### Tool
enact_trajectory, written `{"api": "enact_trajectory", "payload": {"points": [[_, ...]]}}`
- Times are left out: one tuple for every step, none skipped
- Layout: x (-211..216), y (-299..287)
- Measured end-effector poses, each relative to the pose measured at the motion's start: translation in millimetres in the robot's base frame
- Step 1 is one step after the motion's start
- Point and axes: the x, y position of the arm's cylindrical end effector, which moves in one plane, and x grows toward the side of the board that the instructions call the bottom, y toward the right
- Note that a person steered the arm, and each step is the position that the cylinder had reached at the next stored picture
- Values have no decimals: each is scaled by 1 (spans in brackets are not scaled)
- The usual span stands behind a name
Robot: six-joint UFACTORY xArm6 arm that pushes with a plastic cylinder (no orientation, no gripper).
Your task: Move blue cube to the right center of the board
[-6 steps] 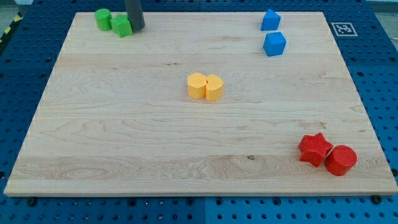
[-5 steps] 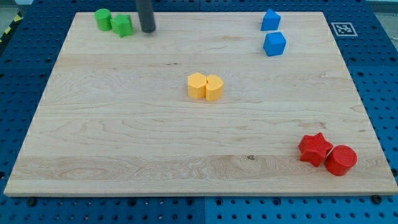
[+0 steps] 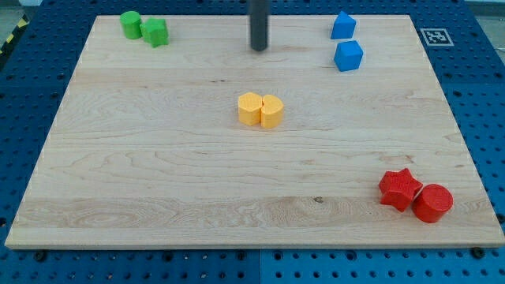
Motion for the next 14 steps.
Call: {"api": "enact_trajectory", "payload": {"points": [[8, 61], [18, 105], [22, 110], [22, 114], [16, 118], [16, 134], [30, 149], [40, 163], [41, 179], [41, 193], [50, 195], [62, 195], [72, 195], [78, 198]]}}
